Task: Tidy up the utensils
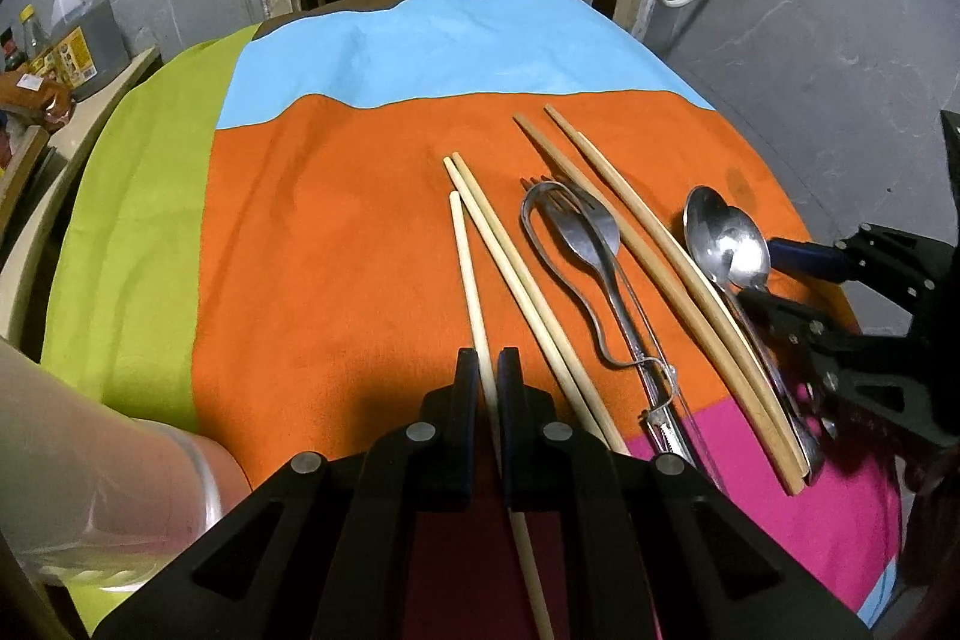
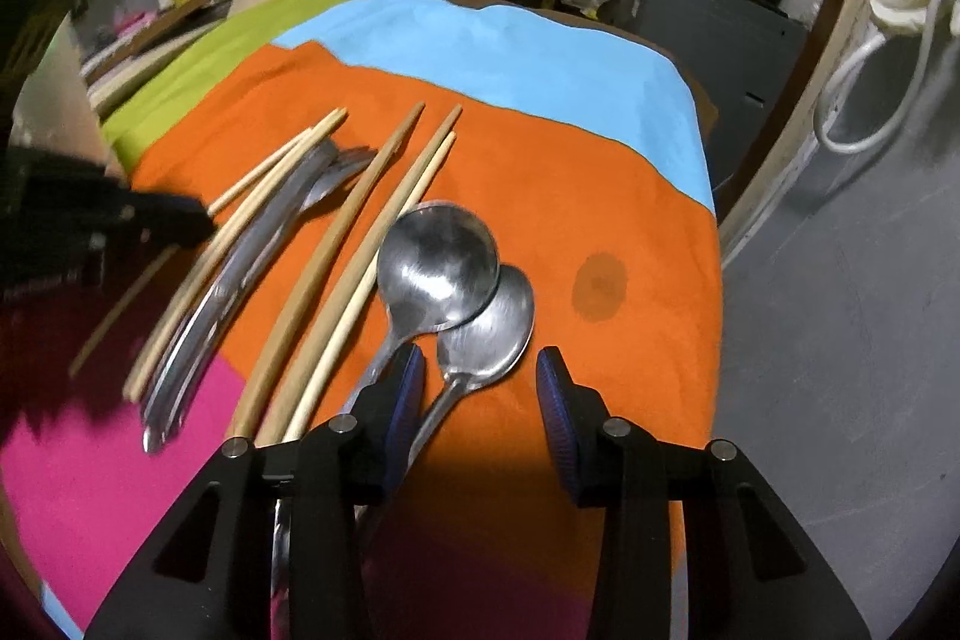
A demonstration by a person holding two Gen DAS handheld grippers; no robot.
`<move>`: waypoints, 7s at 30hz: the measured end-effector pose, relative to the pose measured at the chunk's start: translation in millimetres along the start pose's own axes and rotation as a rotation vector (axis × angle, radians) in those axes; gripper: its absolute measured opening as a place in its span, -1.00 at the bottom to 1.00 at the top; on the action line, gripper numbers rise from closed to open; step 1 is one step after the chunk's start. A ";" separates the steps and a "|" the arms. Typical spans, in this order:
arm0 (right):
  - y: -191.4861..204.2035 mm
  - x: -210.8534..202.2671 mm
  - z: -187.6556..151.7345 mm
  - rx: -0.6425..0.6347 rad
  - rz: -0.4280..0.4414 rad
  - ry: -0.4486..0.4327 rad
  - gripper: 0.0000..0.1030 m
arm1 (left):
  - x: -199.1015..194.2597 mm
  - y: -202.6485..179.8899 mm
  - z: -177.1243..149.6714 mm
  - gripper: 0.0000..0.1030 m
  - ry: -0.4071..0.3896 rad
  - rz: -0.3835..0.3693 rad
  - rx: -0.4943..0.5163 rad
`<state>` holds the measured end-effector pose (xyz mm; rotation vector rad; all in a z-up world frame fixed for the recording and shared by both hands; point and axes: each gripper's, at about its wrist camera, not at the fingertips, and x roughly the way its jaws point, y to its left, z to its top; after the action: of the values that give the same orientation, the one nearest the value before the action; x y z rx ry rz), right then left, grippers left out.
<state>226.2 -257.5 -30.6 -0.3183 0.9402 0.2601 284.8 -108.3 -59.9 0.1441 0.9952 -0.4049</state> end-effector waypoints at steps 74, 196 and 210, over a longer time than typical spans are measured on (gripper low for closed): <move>119.3 -148.5 101.8 0.299 0.183 -0.992 -0.96 | -249.9 96.8 -28.9 -0.95 -0.837 0.133 -0.207; -14.7 -34.4 -12.2 0.237 -0.069 -0.227 0.55 | -20.3 -16.1 -16.1 -0.43 -0.055 -0.057 -0.086; -8.4 -0.5 0.1 0.178 -0.019 -0.076 0.50 | -1.6 -6.7 7.4 -0.52 -0.037 -0.043 -0.097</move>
<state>229.0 -265.2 -28.9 -0.1528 0.8779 0.1683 287.2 -116.3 -54.1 0.0279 0.9813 -0.3970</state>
